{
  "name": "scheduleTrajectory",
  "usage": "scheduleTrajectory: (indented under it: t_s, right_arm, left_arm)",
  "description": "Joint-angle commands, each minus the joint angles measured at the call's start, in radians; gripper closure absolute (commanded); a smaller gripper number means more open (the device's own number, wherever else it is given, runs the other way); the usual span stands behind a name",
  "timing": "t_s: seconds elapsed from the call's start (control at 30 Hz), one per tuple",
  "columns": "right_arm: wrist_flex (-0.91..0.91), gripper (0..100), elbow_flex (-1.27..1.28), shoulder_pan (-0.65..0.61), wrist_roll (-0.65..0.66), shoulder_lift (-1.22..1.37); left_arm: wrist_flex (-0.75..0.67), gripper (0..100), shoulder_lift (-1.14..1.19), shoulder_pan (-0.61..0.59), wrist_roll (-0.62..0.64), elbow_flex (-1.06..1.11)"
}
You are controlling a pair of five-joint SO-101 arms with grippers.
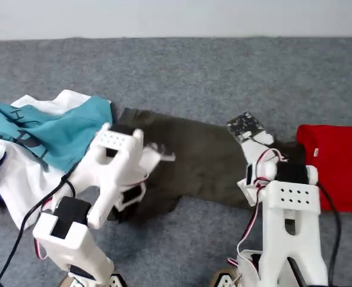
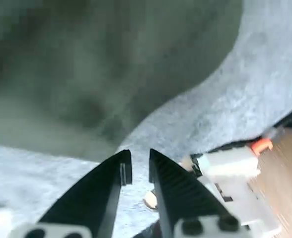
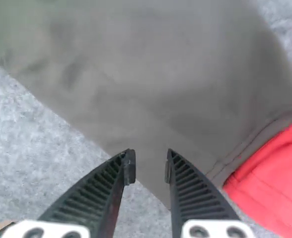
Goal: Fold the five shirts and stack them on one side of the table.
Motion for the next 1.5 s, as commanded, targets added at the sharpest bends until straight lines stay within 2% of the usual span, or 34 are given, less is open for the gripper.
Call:
scheduleTrajectory:
  t_s: [0.0,0.1,0.27,0.37,0.5,0.77,0.93,1.13,1.37,1.47]
  right_arm:
    - [0.025,88.6,-0.005,0.019,0.015,-0.027]
    - [0.036,88.7,-0.005,0.013,0.015,-0.028]
    - [0.038,88.7,-0.003,0.018,0.015,-0.028]
    - [0.038,88.7,-0.003,0.018,0.015,-0.028]
    - [0.038,88.7,-0.003,0.013,0.015,-0.028]
    - [0.038,88.7,-0.003,0.016,0.015,-0.028]
    - [0.038,88.7,-0.003,0.016,0.015,-0.028]
    - [0.038,88.7,-0.003,0.016,0.015,-0.028]
    - [0.038,88.7,-0.003,0.013,0.014,-0.027]
    - [0.038,88.7,-0.003,0.013,0.014,-0.027]
  left_arm:
    - [-0.078,93,-0.049,-0.077,-0.028,0.048]
    - [-0.149,93,-0.057,-0.158,-0.021,0.036]
    - [-0.155,93,-0.049,-0.250,-0.021,-0.027]
    - [-0.129,93,-0.048,-0.249,-0.026,-0.025]
    - [-0.074,88,-0.048,-0.235,-0.126,0.002]
    - [-0.109,88,-0.048,-0.229,-0.124,0.012]
    - [-0.184,88,-0.046,-0.229,-0.124,0.022]
    - [-0.298,88,-0.046,-0.229,-0.124,0.131]
    - [-0.308,99,-0.048,-0.229,-0.124,0.174]
    - [-0.308,99,-0.049,-0.226,-0.124,0.170]
